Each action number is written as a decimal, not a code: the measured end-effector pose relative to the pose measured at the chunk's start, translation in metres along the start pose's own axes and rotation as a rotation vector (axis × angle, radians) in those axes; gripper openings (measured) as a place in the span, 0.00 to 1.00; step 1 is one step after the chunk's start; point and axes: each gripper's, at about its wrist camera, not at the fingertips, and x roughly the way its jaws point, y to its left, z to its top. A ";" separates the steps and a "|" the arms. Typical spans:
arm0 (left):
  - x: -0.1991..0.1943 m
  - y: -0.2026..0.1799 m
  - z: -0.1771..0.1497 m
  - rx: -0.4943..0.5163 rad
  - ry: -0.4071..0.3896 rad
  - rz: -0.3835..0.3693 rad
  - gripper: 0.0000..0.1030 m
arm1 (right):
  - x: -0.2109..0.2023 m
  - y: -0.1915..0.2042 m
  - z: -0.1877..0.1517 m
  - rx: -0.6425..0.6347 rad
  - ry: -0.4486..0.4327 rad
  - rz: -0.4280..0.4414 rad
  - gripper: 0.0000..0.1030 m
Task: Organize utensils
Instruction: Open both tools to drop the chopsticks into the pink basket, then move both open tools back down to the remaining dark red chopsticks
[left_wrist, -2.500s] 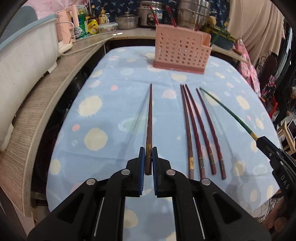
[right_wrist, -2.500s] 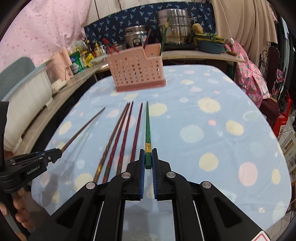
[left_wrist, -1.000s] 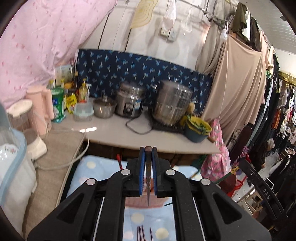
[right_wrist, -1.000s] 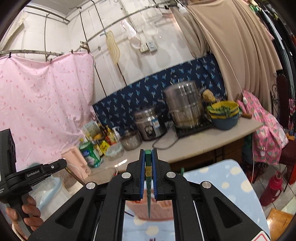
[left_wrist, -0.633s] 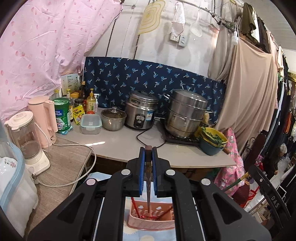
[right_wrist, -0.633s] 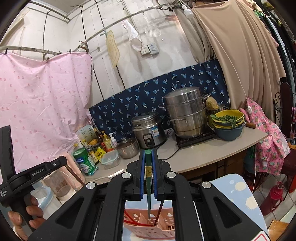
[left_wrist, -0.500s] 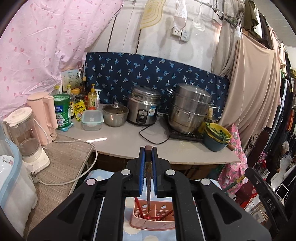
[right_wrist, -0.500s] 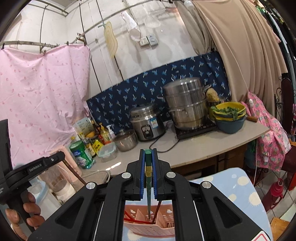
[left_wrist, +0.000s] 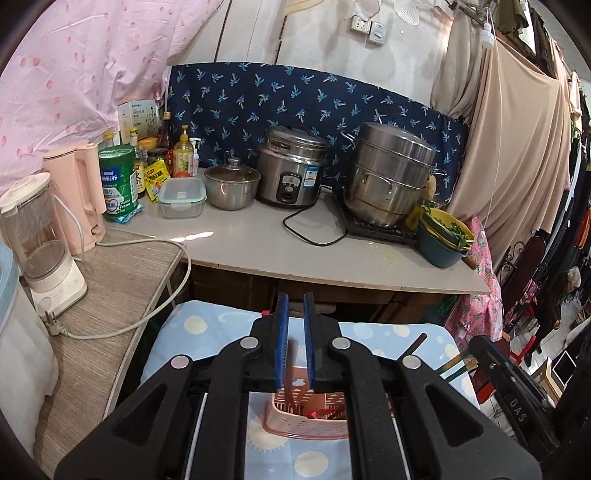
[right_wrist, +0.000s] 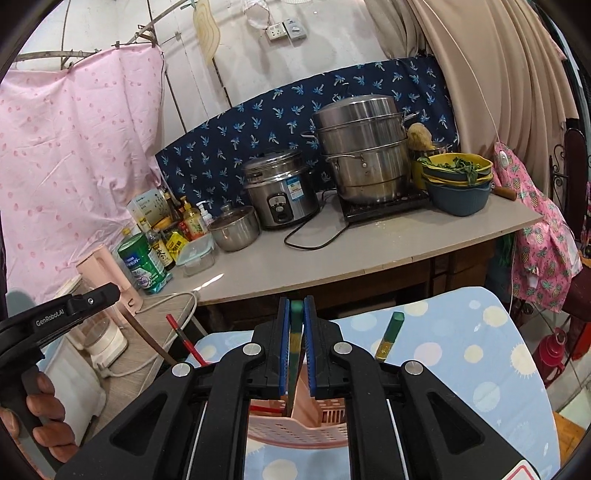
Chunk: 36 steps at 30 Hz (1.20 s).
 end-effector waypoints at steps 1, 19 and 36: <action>0.000 0.001 -0.001 -0.002 0.002 -0.003 0.10 | -0.003 -0.001 0.000 0.004 -0.008 -0.002 0.10; -0.045 0.014 -0.051 0.019 0.031 0.047 0.33 | -0.063 -0.006 -0.040 0.015 0.021 0.017 0.21; -0.080 0.026 -0.161 0.058 0.164 0.081 0.33 | -0.107 -0.001 -0.150 -0.058 0.179 -0.012 0.21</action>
